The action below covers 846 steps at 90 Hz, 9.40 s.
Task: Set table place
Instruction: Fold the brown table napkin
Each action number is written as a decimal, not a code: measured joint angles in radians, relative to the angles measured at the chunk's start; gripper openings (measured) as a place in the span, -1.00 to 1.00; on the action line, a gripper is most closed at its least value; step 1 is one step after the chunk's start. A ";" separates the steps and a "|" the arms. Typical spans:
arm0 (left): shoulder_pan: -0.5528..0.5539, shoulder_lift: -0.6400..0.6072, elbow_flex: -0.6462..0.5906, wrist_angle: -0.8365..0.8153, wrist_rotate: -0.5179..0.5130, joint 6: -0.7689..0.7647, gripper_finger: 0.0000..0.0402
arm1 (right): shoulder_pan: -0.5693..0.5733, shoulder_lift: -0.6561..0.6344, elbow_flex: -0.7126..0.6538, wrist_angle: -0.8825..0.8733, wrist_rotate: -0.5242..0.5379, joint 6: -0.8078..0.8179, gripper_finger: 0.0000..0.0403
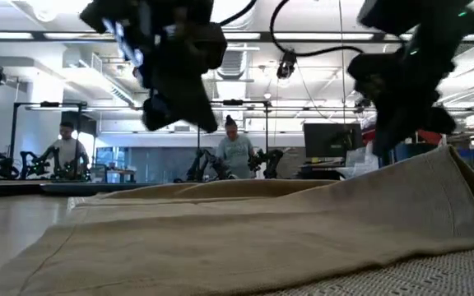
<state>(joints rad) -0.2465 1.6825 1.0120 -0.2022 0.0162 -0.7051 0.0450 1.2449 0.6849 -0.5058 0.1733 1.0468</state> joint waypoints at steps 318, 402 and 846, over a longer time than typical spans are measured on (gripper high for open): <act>0.020 0.114 0.151 -0.196 0.097 0.029 -1.00 | -0.176 0.063 0.014 0.137 -0.194 -0.309 -1.00; -0.079 0.142 -0.029 0.069 0.054 -0.291 -1.00 | -0.375 0.286 0.015 0.182 -0.384 -0.502 -1.00; 0.628 -0.368 -0.158 -0.394 0.084 0.403 -0.84 | 0.267 -0.151 -0.164 -0.054 -0.013 0.327 -1.00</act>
<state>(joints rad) 0.3811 1.3149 0.8536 -0.5960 0.1006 -0.3017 0.3121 1.0939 0.5208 -0.5599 0.1604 1.3741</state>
